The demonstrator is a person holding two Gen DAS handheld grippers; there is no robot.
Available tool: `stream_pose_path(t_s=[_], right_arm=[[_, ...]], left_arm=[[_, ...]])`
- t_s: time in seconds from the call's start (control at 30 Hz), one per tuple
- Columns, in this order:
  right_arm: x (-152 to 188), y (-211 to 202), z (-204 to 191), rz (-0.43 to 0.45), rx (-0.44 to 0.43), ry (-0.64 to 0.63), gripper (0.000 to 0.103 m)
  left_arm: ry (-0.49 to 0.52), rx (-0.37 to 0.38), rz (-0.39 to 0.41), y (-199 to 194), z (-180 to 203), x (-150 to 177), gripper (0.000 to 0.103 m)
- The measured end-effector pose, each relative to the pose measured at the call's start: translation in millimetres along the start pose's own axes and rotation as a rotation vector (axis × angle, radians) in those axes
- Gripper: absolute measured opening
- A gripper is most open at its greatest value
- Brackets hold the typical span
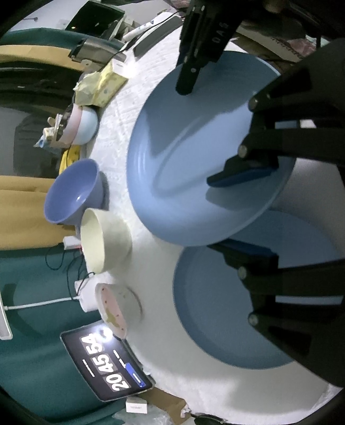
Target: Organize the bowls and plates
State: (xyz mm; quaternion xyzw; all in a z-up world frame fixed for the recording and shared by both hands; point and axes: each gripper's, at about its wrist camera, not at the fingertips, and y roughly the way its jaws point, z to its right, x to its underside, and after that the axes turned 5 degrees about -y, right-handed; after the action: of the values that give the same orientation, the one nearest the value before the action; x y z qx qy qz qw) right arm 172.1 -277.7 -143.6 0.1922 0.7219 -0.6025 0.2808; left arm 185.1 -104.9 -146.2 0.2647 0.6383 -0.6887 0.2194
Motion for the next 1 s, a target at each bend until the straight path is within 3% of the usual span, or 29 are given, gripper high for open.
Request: stream_pose_path(t_s=[0.57,0.77,1.0], right_arm=[[1.4,-0.2,14.4,0.007,0.038,0.037,0.028],[-0.9,-3.9,18.6,0.021,0.074,0.06,0.037],[-4.6,-14.2,16.6,0.046,0.096,0.053,0.037]], left_arm=[[0.005,0.024,-0.074,20.9,11.9,3.9,0.042],[0.007,0.043,-0.041,13.2,10.4,2.8,0.044],[-0.002,0.053,-0.02,6.0,5.5,2.0,0.044]])
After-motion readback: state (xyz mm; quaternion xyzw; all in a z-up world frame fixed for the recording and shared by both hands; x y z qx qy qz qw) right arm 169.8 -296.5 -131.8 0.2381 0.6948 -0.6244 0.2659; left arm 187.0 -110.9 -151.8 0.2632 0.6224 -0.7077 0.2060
